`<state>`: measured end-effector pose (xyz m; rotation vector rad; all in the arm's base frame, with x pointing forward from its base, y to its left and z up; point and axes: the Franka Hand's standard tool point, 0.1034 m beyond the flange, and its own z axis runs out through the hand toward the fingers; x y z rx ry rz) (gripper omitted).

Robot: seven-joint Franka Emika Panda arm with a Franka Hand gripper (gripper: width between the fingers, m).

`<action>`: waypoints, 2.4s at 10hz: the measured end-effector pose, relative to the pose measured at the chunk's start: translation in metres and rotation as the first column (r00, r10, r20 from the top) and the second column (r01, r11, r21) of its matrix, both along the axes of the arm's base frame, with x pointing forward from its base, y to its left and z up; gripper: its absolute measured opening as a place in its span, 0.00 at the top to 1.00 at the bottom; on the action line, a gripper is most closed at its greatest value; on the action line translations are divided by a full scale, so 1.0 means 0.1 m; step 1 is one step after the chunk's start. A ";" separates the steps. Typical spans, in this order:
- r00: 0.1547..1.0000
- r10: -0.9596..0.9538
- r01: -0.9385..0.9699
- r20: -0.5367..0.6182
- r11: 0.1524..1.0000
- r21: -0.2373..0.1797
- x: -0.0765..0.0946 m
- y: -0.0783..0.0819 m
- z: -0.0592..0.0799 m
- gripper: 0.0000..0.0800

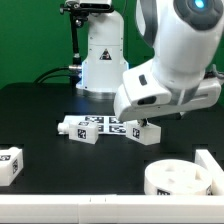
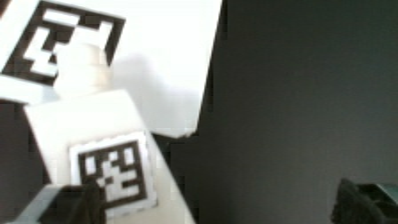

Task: Assemble stool

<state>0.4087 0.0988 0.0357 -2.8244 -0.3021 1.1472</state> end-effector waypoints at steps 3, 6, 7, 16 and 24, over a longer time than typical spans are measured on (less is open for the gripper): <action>0.981 0.001 -0.009 -0.193 0.999 -0.041 0.06 -0.14 0.01 0.19; 0.983 -0.011 0.003 -0.181 0.999 -0.045 0.12 -0.10 0.02 0.19; 0.983 -0.011 0.003 -0.181 0.999 -0.045 0.12 -0.10 0.02 0.19; 0.980 -0.044 0.008 -0.196 0.984 -0.180 0.12 -0.23 -0.02 0.19; 0.973 -0.050 0.006 -0.227 0.982 -0.188 0.02 -0.25 -0.21 0.60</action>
Offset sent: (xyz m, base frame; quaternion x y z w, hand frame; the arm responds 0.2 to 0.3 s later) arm 0.0291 0.0101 0.0273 0.0165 -0.0384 0.0925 0.9948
